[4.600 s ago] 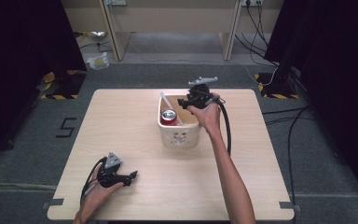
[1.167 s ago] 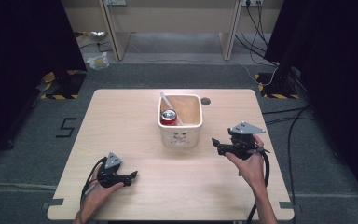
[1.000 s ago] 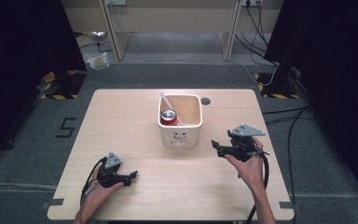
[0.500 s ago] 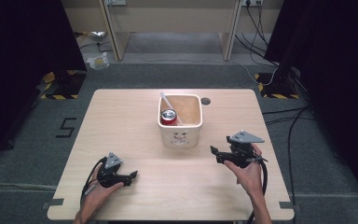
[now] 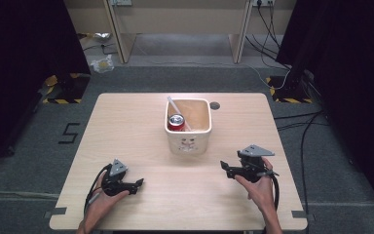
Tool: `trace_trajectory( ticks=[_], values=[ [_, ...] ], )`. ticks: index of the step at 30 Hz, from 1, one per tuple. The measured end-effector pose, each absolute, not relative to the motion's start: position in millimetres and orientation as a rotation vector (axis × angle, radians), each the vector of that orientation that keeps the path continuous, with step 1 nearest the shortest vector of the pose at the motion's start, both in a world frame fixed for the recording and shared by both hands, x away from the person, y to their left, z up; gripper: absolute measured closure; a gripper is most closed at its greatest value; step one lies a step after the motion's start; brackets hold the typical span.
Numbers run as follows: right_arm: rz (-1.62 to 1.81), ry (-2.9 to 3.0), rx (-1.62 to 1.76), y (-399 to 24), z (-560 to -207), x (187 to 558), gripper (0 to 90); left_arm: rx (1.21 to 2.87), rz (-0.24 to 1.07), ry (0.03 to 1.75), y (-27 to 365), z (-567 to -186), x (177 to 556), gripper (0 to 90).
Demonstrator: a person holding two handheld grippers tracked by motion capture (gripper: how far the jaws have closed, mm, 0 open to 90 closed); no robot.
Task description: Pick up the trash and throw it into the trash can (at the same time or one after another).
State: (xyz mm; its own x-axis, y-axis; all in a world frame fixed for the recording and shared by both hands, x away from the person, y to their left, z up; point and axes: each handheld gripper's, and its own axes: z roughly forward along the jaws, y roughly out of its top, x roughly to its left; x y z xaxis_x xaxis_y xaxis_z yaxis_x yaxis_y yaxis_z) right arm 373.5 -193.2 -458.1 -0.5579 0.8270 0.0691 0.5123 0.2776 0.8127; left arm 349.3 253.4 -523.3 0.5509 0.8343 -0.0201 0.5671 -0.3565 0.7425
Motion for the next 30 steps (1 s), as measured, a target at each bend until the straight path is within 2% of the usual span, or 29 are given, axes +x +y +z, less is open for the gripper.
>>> trace_trajectory(
  ticks=[13, 30],
  values=[
    [1.129, 2.237, 1.268, -196.4, -485.3, 365.0, 21.1, 2.065, 0.476, 1.124, 253.4, -523.4, 349.4, 14.4],
    [1.052, 2.245, 1.291, -205.8, -500.0, 355.3, 20.7, 2.065, 0.475, 1.124, 253.5, -523.4, 349.3, 14.4]
  ],
)
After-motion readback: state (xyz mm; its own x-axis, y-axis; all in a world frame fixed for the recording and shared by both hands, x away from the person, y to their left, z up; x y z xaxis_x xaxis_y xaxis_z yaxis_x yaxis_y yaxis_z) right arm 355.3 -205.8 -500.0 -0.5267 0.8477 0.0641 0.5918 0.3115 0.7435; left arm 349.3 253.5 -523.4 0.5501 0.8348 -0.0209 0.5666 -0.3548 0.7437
